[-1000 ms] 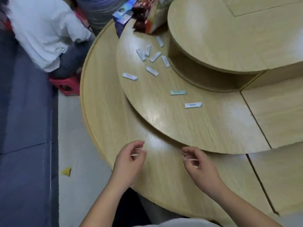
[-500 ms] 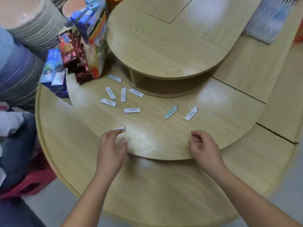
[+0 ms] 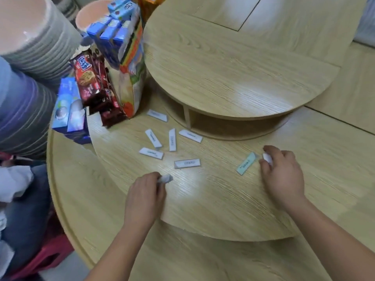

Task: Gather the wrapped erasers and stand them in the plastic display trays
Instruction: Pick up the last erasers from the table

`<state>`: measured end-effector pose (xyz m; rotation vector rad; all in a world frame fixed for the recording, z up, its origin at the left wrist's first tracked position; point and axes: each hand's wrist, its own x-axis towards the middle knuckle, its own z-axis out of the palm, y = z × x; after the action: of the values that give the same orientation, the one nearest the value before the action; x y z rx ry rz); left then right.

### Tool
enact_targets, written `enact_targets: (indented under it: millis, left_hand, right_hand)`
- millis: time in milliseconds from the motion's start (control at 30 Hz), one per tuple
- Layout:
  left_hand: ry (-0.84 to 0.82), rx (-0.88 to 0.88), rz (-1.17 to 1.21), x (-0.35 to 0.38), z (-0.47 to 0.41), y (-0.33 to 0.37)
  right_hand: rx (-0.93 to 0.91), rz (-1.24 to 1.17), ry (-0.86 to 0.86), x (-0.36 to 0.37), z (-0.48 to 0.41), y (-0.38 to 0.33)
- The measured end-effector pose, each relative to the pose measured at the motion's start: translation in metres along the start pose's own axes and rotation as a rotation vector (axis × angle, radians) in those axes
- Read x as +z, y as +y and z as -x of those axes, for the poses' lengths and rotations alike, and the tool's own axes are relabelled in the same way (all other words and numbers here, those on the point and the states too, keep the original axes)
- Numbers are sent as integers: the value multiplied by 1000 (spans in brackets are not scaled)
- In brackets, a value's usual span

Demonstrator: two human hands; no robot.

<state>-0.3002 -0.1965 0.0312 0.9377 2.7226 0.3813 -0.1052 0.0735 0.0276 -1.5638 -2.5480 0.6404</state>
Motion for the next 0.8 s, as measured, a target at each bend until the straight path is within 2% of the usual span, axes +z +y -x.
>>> enact_targets:
  millis: [67,167,333,433,533,633,800]
  left_hand:
    - [8,8,82,-6,-21,-5]
    - [51,113,118,-15,-54,-26]
    - [-35,331,-165,-25,-112,-61]
    - [-82,493,-275,-22,-135,-72]
    - [-20,631,-276,-20,-147,-75]
    - [35,804,-273,-16,-157,-74]
    - [68,986,-313,-9,-166,-70]
  right_hand:
    - [3,-71,47,5,9,-9]
    - [77,-200,139,16,17,-33]
    - [140,-177,174,47,17,-72]
    - [98,-92,256,58,19,-82]
    - [64,-24,302,64,22,-83]
    - [61,-6,278,65,24,-83]
    - [-195,73,217,65,28,-79]
